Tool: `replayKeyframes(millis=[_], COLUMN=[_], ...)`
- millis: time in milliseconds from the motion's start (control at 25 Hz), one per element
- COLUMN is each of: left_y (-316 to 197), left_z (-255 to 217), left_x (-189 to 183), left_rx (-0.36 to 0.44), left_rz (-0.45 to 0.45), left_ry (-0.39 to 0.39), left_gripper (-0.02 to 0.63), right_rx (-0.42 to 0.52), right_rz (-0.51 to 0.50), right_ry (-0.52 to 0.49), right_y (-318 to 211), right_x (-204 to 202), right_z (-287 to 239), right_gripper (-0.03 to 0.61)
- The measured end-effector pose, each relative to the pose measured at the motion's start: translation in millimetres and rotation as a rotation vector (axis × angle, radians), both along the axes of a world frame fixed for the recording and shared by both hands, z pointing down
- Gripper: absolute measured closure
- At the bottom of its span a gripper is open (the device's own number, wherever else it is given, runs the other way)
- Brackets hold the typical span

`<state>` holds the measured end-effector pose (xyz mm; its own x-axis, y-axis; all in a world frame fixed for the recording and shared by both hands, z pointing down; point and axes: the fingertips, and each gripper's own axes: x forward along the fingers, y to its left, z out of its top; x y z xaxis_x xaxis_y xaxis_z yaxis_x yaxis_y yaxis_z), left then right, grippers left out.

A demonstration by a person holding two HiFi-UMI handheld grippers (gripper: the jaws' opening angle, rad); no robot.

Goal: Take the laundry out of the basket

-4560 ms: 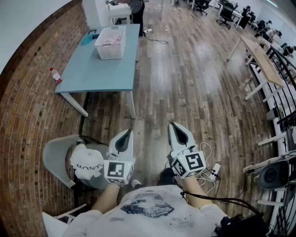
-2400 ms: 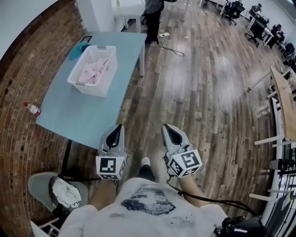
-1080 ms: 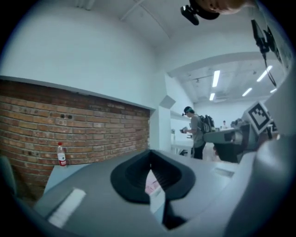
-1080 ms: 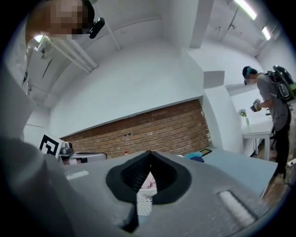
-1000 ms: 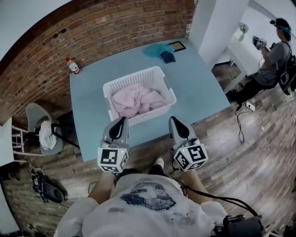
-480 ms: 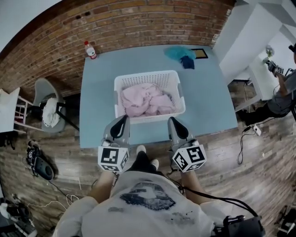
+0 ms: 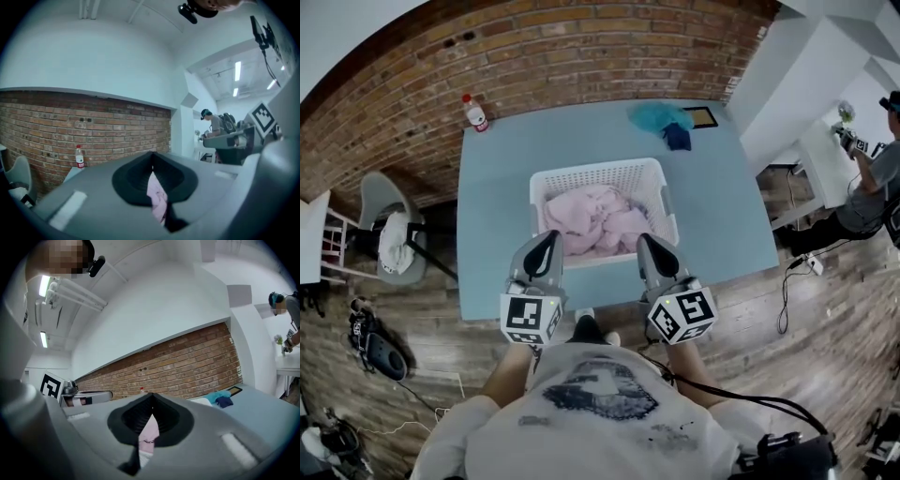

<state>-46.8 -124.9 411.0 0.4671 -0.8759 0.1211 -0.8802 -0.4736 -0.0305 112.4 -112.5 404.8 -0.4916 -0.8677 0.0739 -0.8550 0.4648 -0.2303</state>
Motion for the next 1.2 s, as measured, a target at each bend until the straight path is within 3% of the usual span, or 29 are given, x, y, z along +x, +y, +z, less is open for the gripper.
replayKeyframes(millis=[320,520,760,1120,1160,1200], left_y=[-35,-52,-71,-94,-95,-97], left_z=[6,11,24,31,31,32], left_x=[-8,-14,-17,-3,-4,-5], left_rx=[-0.020,-0.034,-0.083,-0.120,-0.126,-0.132], left_rz=[0.078,0.072,0.044,-0.014,-0.026,-0.039], left_ry=[-0.008,-0.008,0.003,0.012,0.018,0.020], left_gripper=[0.623,0.623,0.623,0.623,0.623,0.623], right_rx=[-0.019,-0.034,-0.067,-0.154,-0.159,-0.166], right_rz=[0.055,0.051,-0.008,-0.191,-0.218,-0.247], right_ry=[0.003,0.013,0.098,0.169,0.174,0.181], right_y=[-30,-43,-69,-106,-109,-113], right_x=[-14,-17,-15,-21,-24,-26], right_z=[1,9,17,40,41,42], right_gripper=[0.581,0.581,0.580,0.578,0.572,0.502])
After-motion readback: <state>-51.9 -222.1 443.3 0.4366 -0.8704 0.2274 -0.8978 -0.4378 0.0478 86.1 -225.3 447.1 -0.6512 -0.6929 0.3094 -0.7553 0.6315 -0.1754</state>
